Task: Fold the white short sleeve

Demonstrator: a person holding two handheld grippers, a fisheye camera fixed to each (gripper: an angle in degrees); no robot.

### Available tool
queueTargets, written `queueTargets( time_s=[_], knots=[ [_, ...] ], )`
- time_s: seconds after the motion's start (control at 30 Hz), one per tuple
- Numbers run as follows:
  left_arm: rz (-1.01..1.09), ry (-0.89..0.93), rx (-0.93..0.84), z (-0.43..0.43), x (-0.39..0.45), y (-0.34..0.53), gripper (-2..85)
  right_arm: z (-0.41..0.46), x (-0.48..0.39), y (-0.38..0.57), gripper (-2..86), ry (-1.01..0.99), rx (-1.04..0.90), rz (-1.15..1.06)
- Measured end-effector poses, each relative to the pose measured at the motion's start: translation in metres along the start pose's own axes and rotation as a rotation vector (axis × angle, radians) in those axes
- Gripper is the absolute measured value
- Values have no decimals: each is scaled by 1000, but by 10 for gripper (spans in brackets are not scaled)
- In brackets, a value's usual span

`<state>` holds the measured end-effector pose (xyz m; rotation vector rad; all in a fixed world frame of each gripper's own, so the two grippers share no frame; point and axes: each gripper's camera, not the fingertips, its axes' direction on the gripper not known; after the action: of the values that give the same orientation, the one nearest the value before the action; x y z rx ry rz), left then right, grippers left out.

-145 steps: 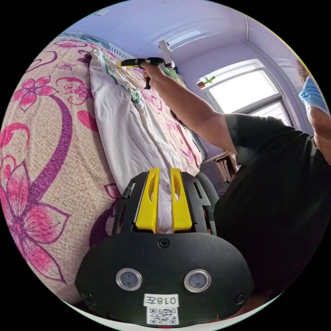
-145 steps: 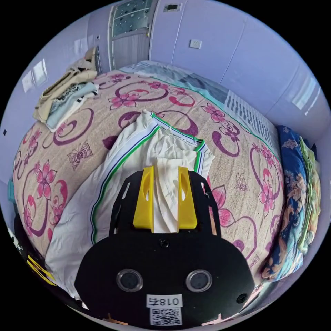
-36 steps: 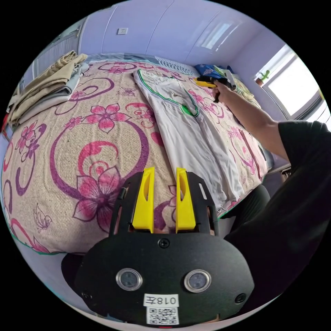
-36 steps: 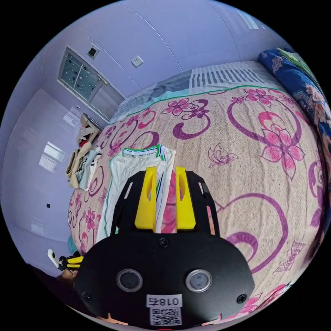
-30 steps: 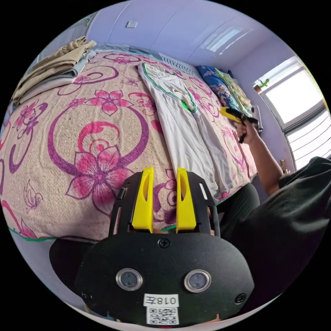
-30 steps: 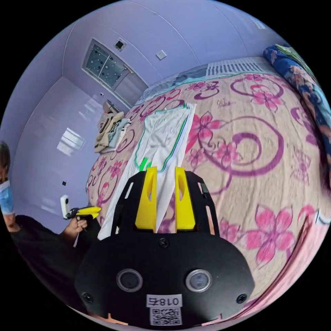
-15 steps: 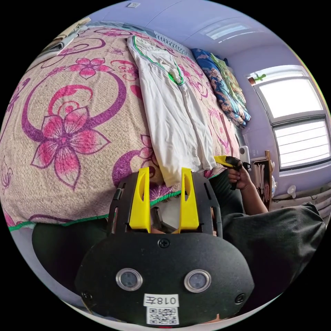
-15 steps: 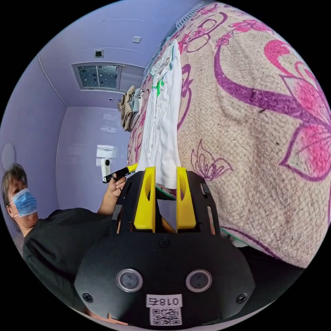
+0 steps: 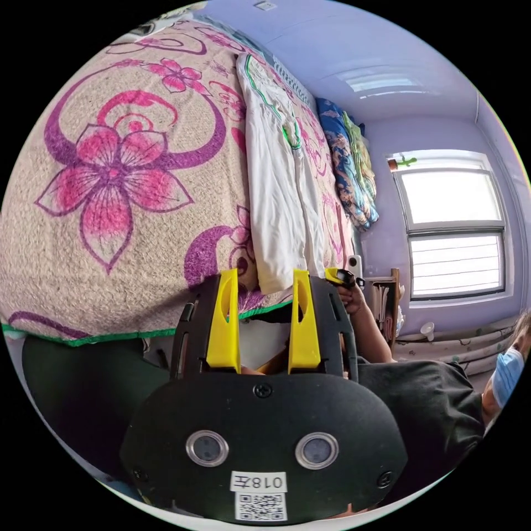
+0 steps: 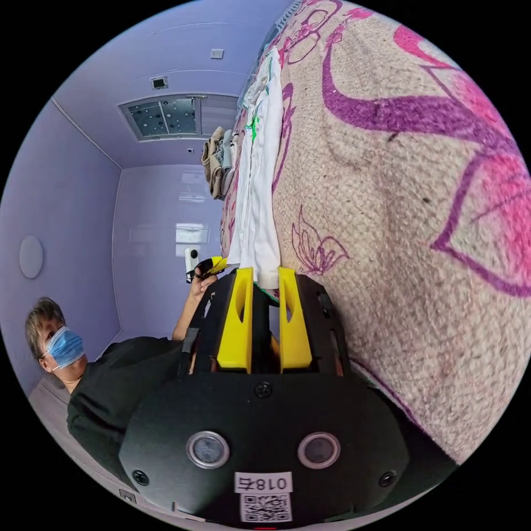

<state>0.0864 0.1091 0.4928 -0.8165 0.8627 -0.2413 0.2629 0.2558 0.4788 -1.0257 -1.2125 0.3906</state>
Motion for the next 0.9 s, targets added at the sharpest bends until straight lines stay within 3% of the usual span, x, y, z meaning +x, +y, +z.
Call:
queueTargets(
  time_s=[0.37, 0.53, 0.9],
  knots=[
    [58, -23, -97, 68, 18, -38, 152, 14, 17, -4, 77, -39, -89, -30],
    [44, 34, -109, 89, 9, -40, 144, -11, 26, 15, 77, 48, -58, -2],
    [6, 114, -123, 145, 6, -63, 150, 19, 41, 13, 76, -56, -102, -19]
  ],
)
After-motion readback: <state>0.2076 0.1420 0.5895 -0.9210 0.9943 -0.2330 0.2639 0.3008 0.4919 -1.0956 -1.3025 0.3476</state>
